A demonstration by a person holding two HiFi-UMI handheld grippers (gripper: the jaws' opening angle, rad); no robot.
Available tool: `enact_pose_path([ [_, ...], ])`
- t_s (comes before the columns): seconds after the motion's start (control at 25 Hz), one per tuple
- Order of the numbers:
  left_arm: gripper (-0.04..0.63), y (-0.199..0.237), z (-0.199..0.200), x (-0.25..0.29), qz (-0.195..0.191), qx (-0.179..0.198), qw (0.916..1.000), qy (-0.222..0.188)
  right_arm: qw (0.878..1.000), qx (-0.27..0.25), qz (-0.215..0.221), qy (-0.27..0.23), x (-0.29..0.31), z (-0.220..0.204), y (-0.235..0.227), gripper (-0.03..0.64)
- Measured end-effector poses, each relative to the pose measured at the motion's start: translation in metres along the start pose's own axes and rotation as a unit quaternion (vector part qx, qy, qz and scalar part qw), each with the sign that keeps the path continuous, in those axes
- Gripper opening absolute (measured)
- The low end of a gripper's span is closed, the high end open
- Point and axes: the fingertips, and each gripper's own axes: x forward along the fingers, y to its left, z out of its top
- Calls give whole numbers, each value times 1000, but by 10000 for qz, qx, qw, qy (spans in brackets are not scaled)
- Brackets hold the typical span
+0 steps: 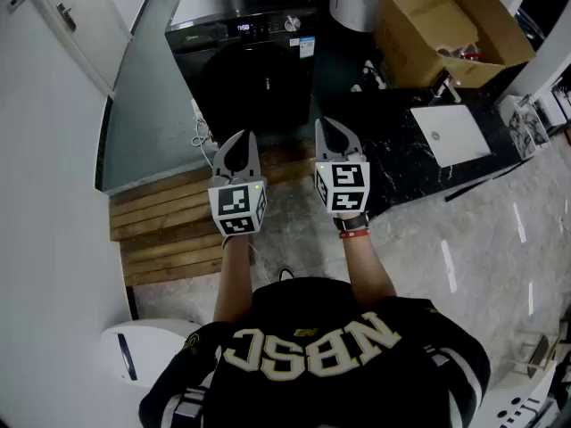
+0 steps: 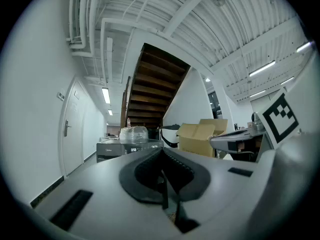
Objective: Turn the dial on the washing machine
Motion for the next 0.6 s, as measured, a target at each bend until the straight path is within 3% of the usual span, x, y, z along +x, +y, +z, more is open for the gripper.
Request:
enact_pose_path([
  [0.32,14,21,-18,-9,-8,-125,9999,93,9997,32,-160,174,4,-13,15,2],
  [0.6,14,33,-24,16,-76,-223,9997,84,9995,117,-208,182,28,-15,13,2],
])
